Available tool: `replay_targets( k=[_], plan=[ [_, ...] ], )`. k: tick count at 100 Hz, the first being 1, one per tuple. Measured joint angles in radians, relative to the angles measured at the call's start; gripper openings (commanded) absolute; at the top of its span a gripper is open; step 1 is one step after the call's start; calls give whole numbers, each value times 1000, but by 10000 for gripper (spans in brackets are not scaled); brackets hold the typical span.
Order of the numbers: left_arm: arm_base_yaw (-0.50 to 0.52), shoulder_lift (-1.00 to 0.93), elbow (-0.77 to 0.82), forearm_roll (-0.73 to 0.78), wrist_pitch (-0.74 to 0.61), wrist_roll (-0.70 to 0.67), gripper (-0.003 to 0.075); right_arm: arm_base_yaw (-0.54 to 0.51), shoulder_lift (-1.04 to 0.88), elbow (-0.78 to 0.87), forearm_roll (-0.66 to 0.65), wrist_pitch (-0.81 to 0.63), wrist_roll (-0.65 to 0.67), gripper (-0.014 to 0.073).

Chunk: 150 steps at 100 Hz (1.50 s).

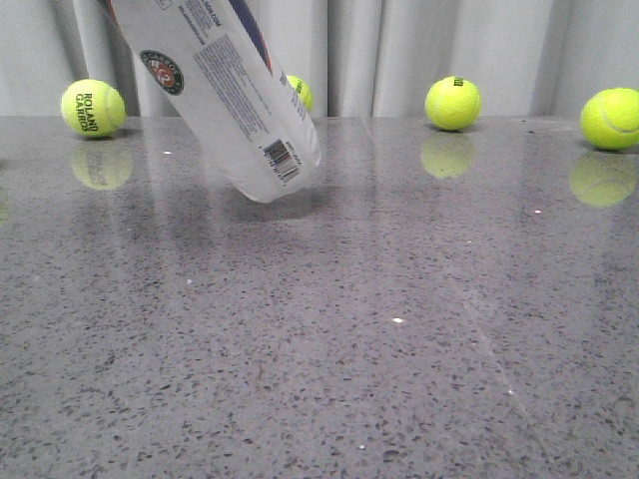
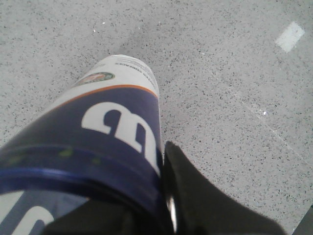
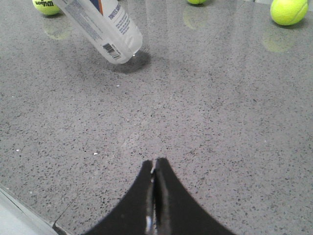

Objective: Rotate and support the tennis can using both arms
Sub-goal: 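Lower the can's bottom onto the table standing upright with the left gripper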

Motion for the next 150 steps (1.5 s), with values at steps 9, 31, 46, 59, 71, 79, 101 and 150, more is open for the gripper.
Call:
replay_targets(
  k=[9,31,46,59,71,79,101,150],
  plan=[
    [0,0,0,0,0,0,242,0,0,0,0,0,0,-67],
    [0,5,-2,0,0,0,306,0,0,0,0,0,0,-67],
    [0,38,-36,-10,0,0,306,0,0,0,0,0,0,-67],
    [-13,59,-87,-14,0,0,306,0,0,0,0,0,0,-67],
    [-37,83,-144,-18,0,0,307,0,0,0,0,0,0,-67],
    [-53,98,-173,-20,0,0,307,0,0,0,0,0,0,-67],
    [-70,116,-206,-30,0,0,307,0,0,0,0,-1,0,-67],
    [-70,116,-301,-122,0,0,299,0,0,0,0,-2,0,-67]
  ],
)
